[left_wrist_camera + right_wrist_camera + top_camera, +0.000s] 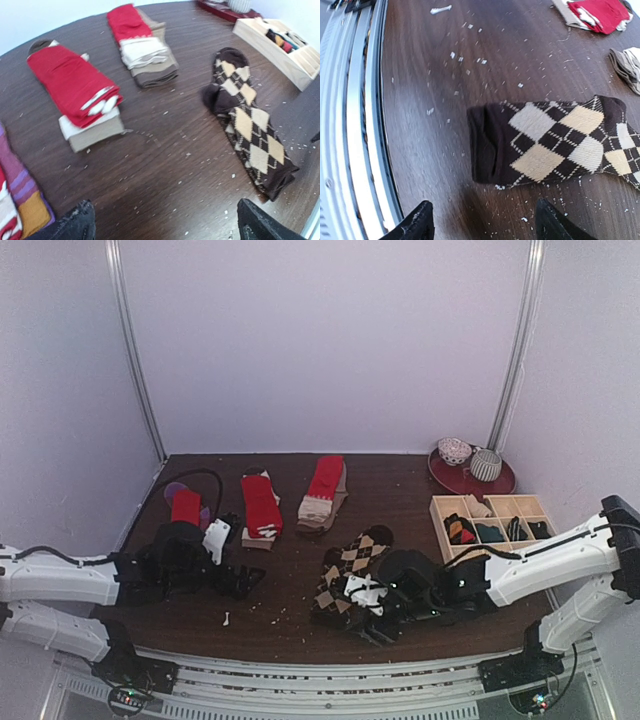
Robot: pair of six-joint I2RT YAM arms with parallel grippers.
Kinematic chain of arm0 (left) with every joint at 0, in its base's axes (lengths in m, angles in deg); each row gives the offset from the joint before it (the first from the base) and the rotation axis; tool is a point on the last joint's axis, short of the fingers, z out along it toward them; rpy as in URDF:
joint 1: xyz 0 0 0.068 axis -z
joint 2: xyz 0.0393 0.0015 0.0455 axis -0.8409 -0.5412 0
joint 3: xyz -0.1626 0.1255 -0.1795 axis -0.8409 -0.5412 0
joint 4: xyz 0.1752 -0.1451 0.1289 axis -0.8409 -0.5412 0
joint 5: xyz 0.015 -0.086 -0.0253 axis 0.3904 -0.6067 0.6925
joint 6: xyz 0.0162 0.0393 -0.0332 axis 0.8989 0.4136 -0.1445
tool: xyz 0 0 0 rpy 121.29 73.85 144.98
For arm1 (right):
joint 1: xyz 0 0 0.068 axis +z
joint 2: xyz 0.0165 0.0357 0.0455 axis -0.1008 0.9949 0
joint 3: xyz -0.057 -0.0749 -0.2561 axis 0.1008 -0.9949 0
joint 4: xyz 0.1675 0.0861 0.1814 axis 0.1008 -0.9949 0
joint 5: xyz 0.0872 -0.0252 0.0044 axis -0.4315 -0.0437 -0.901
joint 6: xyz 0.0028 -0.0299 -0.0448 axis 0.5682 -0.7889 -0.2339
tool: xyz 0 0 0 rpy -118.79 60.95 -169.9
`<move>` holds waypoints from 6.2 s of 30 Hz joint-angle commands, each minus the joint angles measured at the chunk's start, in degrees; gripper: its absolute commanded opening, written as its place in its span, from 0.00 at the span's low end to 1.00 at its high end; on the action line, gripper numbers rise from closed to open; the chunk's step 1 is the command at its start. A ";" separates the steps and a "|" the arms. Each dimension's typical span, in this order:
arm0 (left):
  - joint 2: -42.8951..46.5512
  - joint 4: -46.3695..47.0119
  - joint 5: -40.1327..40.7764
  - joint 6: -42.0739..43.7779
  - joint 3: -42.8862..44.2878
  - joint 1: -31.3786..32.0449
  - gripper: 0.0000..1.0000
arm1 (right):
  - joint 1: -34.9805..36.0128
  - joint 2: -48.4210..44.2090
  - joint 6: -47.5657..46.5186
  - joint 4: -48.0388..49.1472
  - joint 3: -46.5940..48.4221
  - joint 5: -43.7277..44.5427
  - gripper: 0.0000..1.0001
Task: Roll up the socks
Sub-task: Pick up the pair of socks from the center of the board, then roll a pair of socks at the center of the board.
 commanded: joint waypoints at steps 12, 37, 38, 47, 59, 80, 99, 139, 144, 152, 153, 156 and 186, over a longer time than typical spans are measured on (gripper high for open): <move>-9.89 16.30 -9.16 9.01 3.09 2.34 0.98 | -2.60 6.56 -12.86 23.45 -7.22 -7.34 0.68; -14.62 29.95 -26.58 16.15 -2.17 2.40 0.94 | -13.27 18.00 18.64 20.14 -5.85 -22.57 0.02; -16.34 30.62 -27.43 16.73 -1.73 2.39 0.95 | -14.39 18.27 21.50 20.45 -5.70 -26.25 0.02; -30.02 34.57 -31.72 22.59 5.34 4.54 0.98 | -19.03 24.96 34.73 16.29 -0.52 -43.92 0.02; -40.92 32.59 -34.37 27.67 13.10 8.45 0.96 | -21.20 28.95 40.15 20.24 0.05 -52.34 0.02; -50.24 27.29 -39.34 26.05 18.24 8.93 0.00 | -22.40 29.43 38.16 16.66 0.84 -52.47 0.02; -44.94 8.77 -40.64 -3.95 13.29 7.88 0.00 | -17.31 5.08 17.04 22.27 -7.42 -33.37 0.29; -39.61 4.83 -32.59 -1.20 14.65 7.35 0.34 | -9.15 18.30 15.53 20.92 -7.87 -26.77 0.15; -26.28 6.80 -23.98 7.01 11.05 7.69 0.90 | -13.56 19.32 23.54 13.28 -4.77 -35.94 0.15; -16.01 25.17 -9.12 24.45 0.25 17.31 0.89 | -19.83 25.62 34.16 10.14 -1.77 -43.95 0.14; -16.36 27.44 -8.93 24.94 -0.72 17.64 0.88 | -20.20 25.98 33.48 8.22 -0.95 -43.41 0.15; -18.64 33.43 -9.59 26.39 -1.58 18.34 0.85 | -20.38 27.41 32.04 3.05 1.56 -42.52 0.15; -45.06 25.66 -11.19 36.77 13.69 20.53 0.51 | -20.99 29.52 33.15 2.66 1.46 -42.85 0.14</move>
